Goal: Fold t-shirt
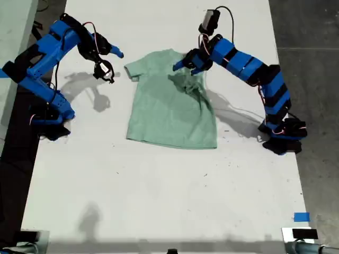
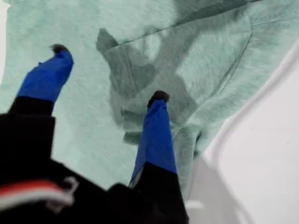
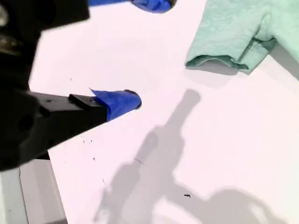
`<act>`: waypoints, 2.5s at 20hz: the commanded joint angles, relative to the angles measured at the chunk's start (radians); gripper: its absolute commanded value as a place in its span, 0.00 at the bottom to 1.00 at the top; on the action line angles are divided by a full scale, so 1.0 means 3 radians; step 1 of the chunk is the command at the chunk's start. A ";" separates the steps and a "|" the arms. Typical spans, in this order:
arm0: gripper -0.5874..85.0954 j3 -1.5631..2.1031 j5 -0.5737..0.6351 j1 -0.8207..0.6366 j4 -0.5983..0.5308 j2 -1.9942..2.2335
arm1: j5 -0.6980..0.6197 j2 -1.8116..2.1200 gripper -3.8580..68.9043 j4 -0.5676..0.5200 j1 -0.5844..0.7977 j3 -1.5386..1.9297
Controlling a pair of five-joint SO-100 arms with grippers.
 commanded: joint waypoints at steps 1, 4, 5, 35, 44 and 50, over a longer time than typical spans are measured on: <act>0.41 -0.0082 -0.0020 0.0082 -0.0066 0.0072 | -0.0092 0.0547 0.51 0.0348 0.0056 -0.0291; 0.40 -0.0276 -0.0020 0.0138 -0.0082 -0.0133 | -0.0169 0.0936 0.46 0.0777 0.0148 -0.0123; 0.40 -0.0389 -0.0020 0.0164 -0.0087 -0.0245 | -0.0210 0.1079 0.45 0.0839 0.0148 -0.0010; 0.01 -0.2633 -0.0225 -0.0020 0.0588 -0.1856 | 0.0061 0.3702 0.38 0.0225 -0.0031 0.3175; 0.01 -0.3012 0.0005 0.0864 -0.0363 -0.2255 | 0.0112 0.4162 0.37 0.0199 0.0031 0.3651; 0.37 -0.3078 0.0240 0.1033 -0.0716 -0.2654 | 0.0189 0.4541 0.37 0.0235 0.0020 0.3988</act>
